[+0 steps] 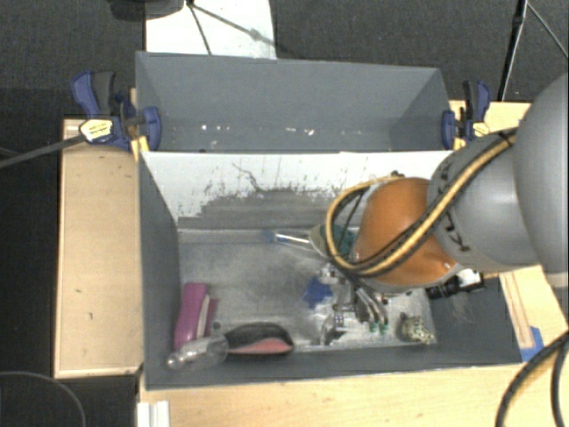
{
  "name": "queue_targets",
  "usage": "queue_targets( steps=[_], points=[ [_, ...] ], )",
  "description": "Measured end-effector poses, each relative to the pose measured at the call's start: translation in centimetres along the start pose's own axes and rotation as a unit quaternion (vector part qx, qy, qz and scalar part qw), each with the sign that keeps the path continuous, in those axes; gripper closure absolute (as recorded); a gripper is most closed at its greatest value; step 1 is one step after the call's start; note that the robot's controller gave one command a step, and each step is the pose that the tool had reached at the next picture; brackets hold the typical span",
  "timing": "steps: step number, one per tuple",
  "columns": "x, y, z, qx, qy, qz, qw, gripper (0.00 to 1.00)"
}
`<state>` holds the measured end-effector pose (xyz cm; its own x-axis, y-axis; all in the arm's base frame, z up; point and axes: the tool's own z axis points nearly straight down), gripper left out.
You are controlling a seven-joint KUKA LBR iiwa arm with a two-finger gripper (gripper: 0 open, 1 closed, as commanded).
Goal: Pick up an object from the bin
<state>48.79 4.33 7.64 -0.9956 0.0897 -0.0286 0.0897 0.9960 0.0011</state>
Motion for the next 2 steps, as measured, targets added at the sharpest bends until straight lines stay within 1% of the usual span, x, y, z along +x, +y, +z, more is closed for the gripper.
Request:
queue_targets(
  steps=[1, 2],
  points=[
    [-0.3, -0.1, -0.2, 0.0, -0.0036, 0.002, 1.0, 1.0],
    [-1.4, -2.4, -14.7, 0.0, 0.0088, 0.003, 1.0, 1.0]
  ],
)
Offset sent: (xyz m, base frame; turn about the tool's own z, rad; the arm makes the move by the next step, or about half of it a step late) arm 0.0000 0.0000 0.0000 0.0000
